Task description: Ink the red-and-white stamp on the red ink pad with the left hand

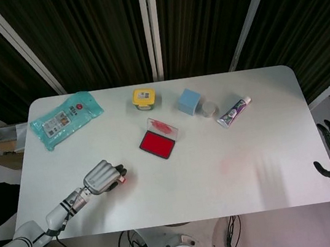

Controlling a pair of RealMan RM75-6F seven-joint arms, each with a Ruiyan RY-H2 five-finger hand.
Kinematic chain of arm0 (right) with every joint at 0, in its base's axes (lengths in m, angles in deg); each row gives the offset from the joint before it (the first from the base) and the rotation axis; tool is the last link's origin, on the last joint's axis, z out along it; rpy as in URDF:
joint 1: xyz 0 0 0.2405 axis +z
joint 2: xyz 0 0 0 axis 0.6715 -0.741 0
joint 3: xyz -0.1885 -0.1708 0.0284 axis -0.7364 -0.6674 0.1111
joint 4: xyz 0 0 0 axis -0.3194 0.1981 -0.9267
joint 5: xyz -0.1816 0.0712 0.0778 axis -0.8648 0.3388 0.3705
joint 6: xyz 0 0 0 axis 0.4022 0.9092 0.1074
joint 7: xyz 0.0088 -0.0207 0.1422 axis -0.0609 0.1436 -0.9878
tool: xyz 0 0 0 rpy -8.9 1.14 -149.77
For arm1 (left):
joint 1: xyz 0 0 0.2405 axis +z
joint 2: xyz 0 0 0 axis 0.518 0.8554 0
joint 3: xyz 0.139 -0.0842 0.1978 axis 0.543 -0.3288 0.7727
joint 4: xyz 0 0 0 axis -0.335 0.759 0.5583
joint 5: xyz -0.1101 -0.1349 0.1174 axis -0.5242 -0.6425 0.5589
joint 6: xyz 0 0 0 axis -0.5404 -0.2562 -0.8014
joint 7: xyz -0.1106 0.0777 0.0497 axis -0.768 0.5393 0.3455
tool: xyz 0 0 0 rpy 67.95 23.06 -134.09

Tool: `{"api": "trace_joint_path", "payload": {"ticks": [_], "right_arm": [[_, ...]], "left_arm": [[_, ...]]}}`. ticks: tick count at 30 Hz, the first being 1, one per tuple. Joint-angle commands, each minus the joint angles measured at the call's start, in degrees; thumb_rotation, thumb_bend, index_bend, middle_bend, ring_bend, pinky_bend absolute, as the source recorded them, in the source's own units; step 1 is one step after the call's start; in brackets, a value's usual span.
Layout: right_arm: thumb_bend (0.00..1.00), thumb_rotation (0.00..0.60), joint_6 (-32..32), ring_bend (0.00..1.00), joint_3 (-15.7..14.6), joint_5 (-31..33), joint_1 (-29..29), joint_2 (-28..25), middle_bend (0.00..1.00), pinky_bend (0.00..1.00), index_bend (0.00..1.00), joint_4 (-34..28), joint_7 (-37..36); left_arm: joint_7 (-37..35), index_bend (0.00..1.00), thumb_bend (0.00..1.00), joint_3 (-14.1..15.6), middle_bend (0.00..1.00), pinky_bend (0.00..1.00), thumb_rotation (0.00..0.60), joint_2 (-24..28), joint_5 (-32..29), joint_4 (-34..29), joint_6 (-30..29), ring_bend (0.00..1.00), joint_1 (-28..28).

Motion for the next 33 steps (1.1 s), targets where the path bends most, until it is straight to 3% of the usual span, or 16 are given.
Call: {"api": "trace_joint_path", "payload": {"ticks": [1, 26, 33], "right_arm": [[0.18, 0.600, 0.05, 0.00, -0.03, 0.02, -0.01, -0.01, 0.00, 0.00, 0.00, -0.04, -0.25], [0.18, 0.600, 1.00, 0.00, -0.25, -0.16, 0.44, 0.24, 0.00, 0.00, 0.00, 0.59, -1.40], [0.18, 0.600, 0.95, 0.00, -0.28, -0.11, 0.38, 0.40, 0.00, 0.00, 0.00, 0.87, -1.70]], "left_arm": [[-1.05, 0.45, 0.31, 0.29, 0.46, 1.00, 0.600, 0.03, -0.36, -0.40, 0.59, 0.94, -0.18], [-1.87, 0.53, 0.39, 0.49, 0.53, 1.00, 0.600, -1.16, -1.97, 1.43, 0.66, 0.96, -0.76], [-6.39, 0.56, 0.41, -0.35, 0.57, 1.00, 0.600, 0.66, -4.35, -2.60, 2.44, 0.98, -1.22]]}}
